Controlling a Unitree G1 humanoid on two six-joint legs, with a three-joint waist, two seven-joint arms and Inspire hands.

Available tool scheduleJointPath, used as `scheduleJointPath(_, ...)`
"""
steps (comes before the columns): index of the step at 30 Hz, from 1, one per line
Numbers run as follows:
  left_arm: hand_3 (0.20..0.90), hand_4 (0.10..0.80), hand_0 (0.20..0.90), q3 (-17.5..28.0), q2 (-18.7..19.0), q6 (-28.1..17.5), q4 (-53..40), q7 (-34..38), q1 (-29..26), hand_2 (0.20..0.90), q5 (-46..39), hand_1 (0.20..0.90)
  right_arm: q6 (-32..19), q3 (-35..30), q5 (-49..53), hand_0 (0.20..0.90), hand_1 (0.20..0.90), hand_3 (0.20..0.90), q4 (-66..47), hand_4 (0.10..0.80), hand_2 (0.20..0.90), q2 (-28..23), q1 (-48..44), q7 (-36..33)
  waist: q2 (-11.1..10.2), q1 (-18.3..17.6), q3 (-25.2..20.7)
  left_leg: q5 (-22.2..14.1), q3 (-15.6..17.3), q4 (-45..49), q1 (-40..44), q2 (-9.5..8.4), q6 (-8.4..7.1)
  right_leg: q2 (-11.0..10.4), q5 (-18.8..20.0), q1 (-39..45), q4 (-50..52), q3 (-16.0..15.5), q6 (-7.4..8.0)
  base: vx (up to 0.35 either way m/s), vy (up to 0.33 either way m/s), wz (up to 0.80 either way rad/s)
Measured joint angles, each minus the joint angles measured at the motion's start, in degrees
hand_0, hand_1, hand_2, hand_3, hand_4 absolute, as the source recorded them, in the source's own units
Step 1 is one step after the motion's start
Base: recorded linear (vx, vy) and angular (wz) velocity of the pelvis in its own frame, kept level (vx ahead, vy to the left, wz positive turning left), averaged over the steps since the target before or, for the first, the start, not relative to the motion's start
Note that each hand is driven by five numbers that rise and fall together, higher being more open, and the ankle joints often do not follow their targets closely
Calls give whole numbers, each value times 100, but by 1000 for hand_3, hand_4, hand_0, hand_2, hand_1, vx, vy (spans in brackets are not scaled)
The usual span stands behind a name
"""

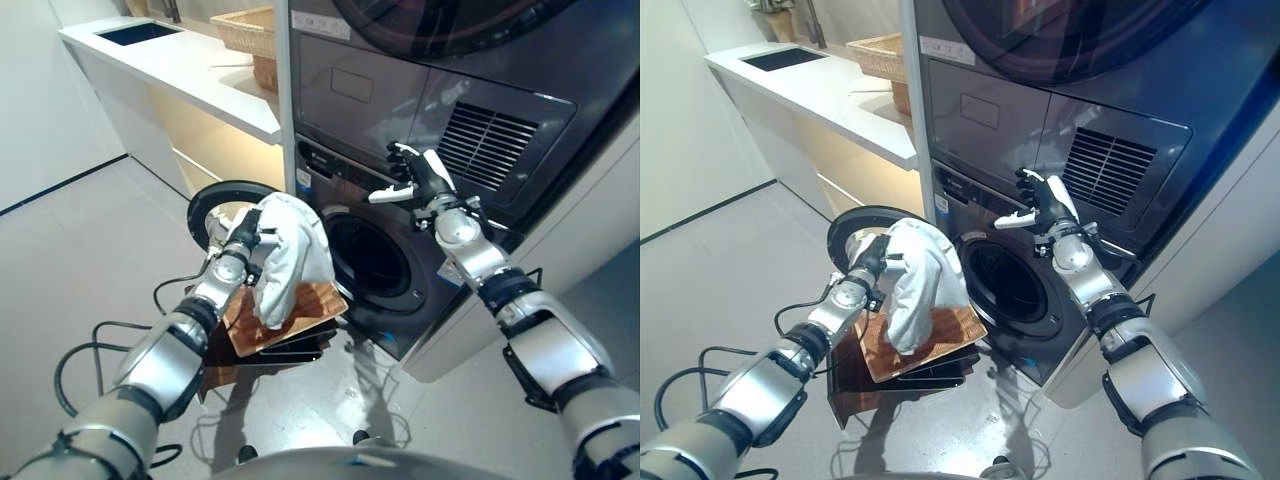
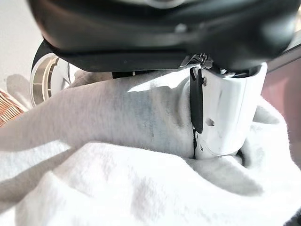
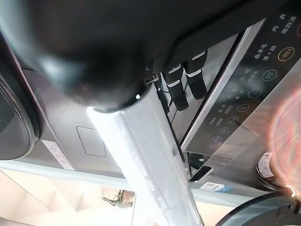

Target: Pick up the clothes and place them into the washing machine

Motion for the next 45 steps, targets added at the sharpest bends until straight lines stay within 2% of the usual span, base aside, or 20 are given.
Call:
scheduleJointPath(4,200,300,200,2,-1,0,-3,0,1,200,0,200,4,-11,-50,900,900,900,0,800,900,11,40,-8,-2,-4,2,1,-53,0,8,0,-1,0,-8,40,-1,-57,-6,-9,20,7)
scheduleJointPath(6,200,300,200,30,-1,0,-23,0,4,200,1,200,3,-209,-249,900,900,900,-104,800,900,84,195,-71,-5,12,4,2,-69,0,8,4,-2,4,-16,50,-1,-80,-9,-8,19,5)
scheduleJointPath(10,200,300,200,48,6,0,-123,0,4,200,16,200,14,-198,-694,900,900,900,-113,800,900,100,381,-141,-9,74,7,1,-79,0,7,1,-2,3,-23,54,-1,-88,-12,-2,5,1)
scheduleJointPath(14,200,300,200,70,140,1,-283,0,5,200,155,200,16,-169,-943,900,900,900,-112,800,900,175,394,-137,-12,85,9,2,-92,0,6,-1,-2,3,-23,61,-1,-98,-13,0,0,0)
scheduleJointPath(19,200,300,200,83,507,2,-616,-2,5,200,403,200,13,-162,-953,900,900,900,-114,800,900,293,403,-126,-16,100,13,8,-122,0,3,-1,-8,5,-24,73,-2,-119,-14,0,0,0)
scheduleJointPath(23,200,300,200,82,1104,-1,-1074,-9,-2,200,661,200,12,-72,-1137,900,900,900,-109,800,900,334,431,-88,-18,127,17,14,-155,0,1,-2,-11,5,-26,96,-2,-157,-16,-2,17,4)
scheduleJointPath(28,200,300,200,81,1464,-4,-1171,-12,-18,200,713,200,14,-30,-1123,900,900,900,-109,800,900,450,593,39,-15,208,20,29,-263,1,4,6,-24,18,-58,171,-4,-273,-33,-3,14,12)
scheduleJointPath(37,200,300,200,78,1515,-4,-1173,-13,-18,200,710,200,14,151,-729,900,900,900,-103,800,900,1083,668,262,-18,450,22,74,-467,27,-118,-31,-13,8,-74,184,-3,-441,-41,-4,20,12)
scheduleJointPath(45,200,300,200,33,1497,-4,-1220,-12,-18,200,705,200,11,291,-495,900,900,900,-102,800,900,1327,663,257,-35,575,30,106,-564,27,-194,-85,9,-33,-86,183,-3,-560,-24,-1,14,8)
